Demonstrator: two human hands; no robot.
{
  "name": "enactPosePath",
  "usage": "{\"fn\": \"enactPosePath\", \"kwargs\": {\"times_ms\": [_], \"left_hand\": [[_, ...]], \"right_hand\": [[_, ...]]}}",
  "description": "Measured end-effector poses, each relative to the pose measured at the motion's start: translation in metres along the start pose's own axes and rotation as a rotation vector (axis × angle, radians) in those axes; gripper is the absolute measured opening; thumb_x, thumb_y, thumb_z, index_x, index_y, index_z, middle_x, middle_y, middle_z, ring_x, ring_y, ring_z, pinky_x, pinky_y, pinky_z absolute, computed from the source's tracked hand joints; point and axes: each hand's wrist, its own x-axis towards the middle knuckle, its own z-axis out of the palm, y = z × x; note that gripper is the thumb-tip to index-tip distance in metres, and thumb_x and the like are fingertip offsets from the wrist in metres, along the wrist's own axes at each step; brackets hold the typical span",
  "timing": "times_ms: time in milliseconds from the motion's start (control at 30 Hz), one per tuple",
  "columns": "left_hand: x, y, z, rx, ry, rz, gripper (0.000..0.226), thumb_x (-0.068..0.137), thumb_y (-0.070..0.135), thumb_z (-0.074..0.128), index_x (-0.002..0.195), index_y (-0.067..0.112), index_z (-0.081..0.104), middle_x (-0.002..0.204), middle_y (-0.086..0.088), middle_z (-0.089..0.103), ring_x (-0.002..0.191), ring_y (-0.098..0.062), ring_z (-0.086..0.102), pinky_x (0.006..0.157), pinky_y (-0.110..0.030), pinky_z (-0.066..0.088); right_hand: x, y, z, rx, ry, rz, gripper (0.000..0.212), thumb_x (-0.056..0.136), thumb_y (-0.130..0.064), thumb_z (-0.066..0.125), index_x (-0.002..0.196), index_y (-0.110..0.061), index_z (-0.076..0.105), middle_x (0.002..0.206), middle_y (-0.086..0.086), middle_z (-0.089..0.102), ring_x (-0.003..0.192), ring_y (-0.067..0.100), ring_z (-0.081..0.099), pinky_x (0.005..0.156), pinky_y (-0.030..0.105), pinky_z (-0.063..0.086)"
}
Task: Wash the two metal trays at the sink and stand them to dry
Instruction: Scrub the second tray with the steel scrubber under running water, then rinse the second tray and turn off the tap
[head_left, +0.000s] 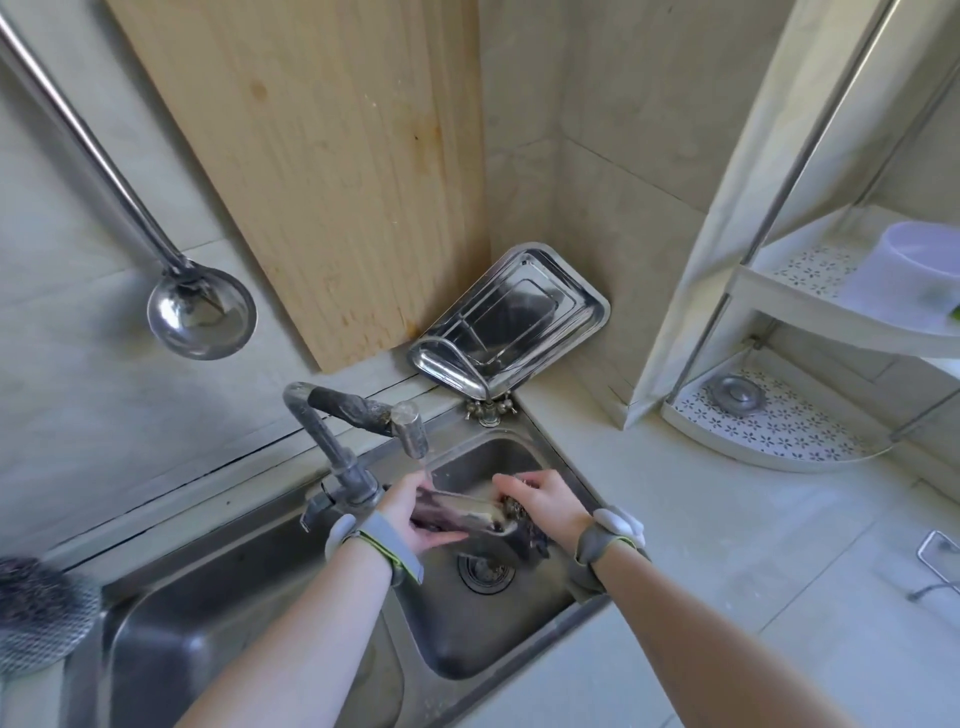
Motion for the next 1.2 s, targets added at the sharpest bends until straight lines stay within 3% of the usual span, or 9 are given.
{"fn": "enactPosePath", "kwargs": {"times_ms": [200,367,467,600,700,833,967,1033,1200], "left_hand": [[-0.002,-0.006,-0.015,0.029,-0.032,-0.005,0.03,0.065,-0.002,0.032,0.092,0.01,0.039,0.107,-0.024,0.049,0.1,-0.048,0.058,0.082,-0.076,0.041],[-0.006,-0.001,-0.017,0.262,0.109,0.161,0.029,0.077,-0.003,0.042,0.104,0.0,0.052,0.082,-0.017,0.054,0.075,-0.033,0.058,0.077,-0.053,0.054],[-0.008,0.004,-0.024,0.371,0.285,0.297,0.042,0.088,0.012,0.057,0.128,0.004,0.049,0.111,-0.014,0.056,0.099,-0.03,0.053,0.095,-0.042,0.042],[-0.006,0.008,-0.037,0.344,0.377,0.391,0.059,0.088,0.041,0.063,0.134,0.006,0.049,0.134,-0.012,0.053,0.119,-0.031,0.049,0.103,-0.039,0.036],[-0.01,0.012,-0.042,0.32,0.314,0.433,0.053,0.079,0.049,0.071,0.115,0.011,0.06,0.108,-0.005,0.06,0.1,-0.024,0.052,0.096,-0.034,0.036],[-0.011,0.016,-0.049,0.241,0.198,0.459,0.041,0.075,0.049,0.075,0.099,0.017,0.065,0.094,0.0,0.07,0.091,-0.017,0.062,0.097,-0.035,0.041],[0.011,0.002,-0.065,0.312,0.212,0.285,0.06,0.077,0.05,0.072,0.119,0.01,0.057,0.116,-0.01,0.064,0.108,-0.032,0.058,0.101,-0.05,0.043],[0.019,-0.012,-0.067,0.334,0.194,0.186,0.049,0.086,0.034,0.069,0.124,0.006,0.053,0.117,-0.014,0.061,0.11,-0.037,0.057,0.095,-0.05,0.049],[0.014,-0.032,-0.064,0.435,0.218,0.071,0.013,0.084,0.016,0.068,0.086,0.004,0.061,0.07,-0.012,0.06,0.062,-0.025,0.056,0.059,-0.029,0.046]], "right_hand": [[0.011,0.047,-0.027,-0.043,0.226,0.311,0.052,0.08,-0.068,0.053,0.082,-0.019,0.067,0.066,0.003,0.067,0.054,0.024,0.062,0.059,0.035,0.057],[0.022,0.053,-0.078,0.083,0.422,0.457,0.057,0.092,-0.063,0.039,0.07,-0.014,0.059,0.061,0.002,0.056,0.057,0.018,0.052,0.076,0.035,0.047],[0.027,0.052,-0.101,0.34,0.579,0.464,0.053,0.09,-0.058,0.048,0.064,-0.012,0.057,0.065,0.008,0.06,0.058,0.02,0.053,0.075,0.037,0.046],[0.034,0.06,-0.097,0.065,0.69,0.572,0.076,0.068,-0.062,0.049,0.122,-0.009,0.055,0.119,0.015,0.064,0.101,0.03,0.06,0.098,0.043,0.046],[0.022,0.04,-0.056,-0.03,0.505,0.443,0.073,0.082,-0.06,0.056,0.138,-0.017,0.037,0.101,0.006,0.066,0.09,0.023,0.065,0.082,0.038,0.054],[0.018,0.02,-0.035,-0.188,0.433,0.098,0.024,0.095,-0.035,0.052,0.103,-0.013,0.055,0.084,0.005,0.066,0.073,0.025,0.063,0.074,0.045,0.056],[0.018,-0.01,-0.057,-0.431,0.436,-0.127,0.015,0.1,-0.03,0.044,0.1,-0.022,0.056,0.07,-0.002,0.062,0.063,0.023,0.061,0.058,0.03,0.048],[0.026,-0.029,-0.065,-0.589,0.416,-0.127,0.025,0.097,-0.046,0.044,0.104,-0.028,0.059,0.074,-0.003,0.064,0.065,0.022,0.062,0.061,0.03,0.05],[0.063,-0.036,-0.093,-0.888,0.135,0.173,0.068,0.064,-0.084,0.041,0.071,-0.02,0.063,0.066,0.0,0.067,0.065,0.024,0.066,0.072,0.035,0.056]]}}
